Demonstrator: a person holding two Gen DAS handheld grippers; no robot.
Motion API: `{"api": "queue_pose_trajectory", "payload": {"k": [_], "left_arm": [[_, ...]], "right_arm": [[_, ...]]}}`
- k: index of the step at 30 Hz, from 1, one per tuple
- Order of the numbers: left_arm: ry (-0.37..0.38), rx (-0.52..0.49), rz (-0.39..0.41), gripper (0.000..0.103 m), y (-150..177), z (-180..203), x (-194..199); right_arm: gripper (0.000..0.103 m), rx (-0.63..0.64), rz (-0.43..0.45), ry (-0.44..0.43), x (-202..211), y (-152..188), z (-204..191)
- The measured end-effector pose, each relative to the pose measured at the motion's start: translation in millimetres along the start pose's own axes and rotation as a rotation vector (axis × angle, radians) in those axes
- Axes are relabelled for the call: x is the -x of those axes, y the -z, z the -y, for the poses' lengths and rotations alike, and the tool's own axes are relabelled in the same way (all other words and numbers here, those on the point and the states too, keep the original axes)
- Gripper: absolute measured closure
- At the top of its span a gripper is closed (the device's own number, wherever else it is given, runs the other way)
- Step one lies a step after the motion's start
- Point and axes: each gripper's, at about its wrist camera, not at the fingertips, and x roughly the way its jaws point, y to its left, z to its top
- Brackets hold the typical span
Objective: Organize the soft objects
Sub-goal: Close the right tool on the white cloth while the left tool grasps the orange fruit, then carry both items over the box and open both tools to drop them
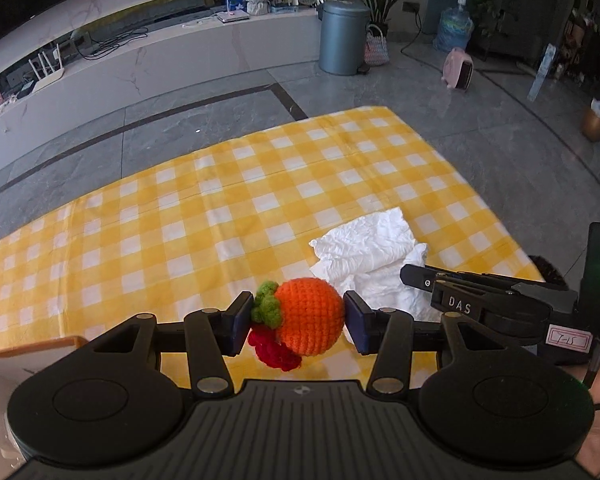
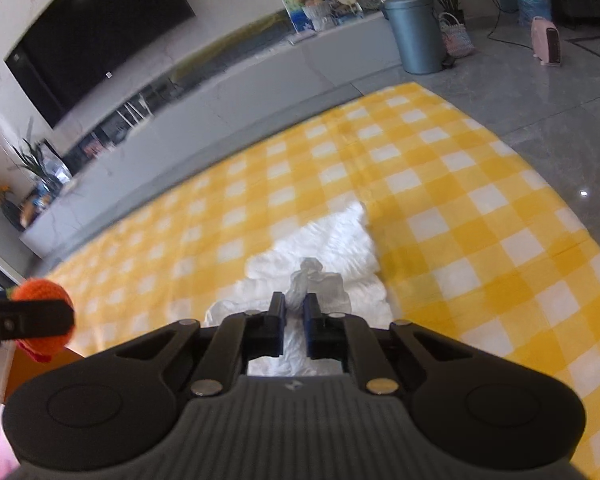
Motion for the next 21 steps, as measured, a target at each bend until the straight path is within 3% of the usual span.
{"api": "queue_pose_trajectory", "payload": {"k": [10, 17, 21], "left_arm": [[0.026, 0.09, 0.181, 0.047, 18.4, -46.5, 93.4], [0.053, 0.224, 0.306, 0.047, 46.9, -94.9, 144.5], [0.015, 0.286, 0.351, 0.047, 74.3, -123.2, 158.1]], "right_arm": [[0.096, 0.07, 0.243, -0.088, 95.5, -15.9, -65.2], [0.096, 0.158, 0.403, -0.141, 174.2, -25.0, -144.5], [0.096, 0.214, 0.474, -0.172, 212.4, -22.3, -196.6]]}}
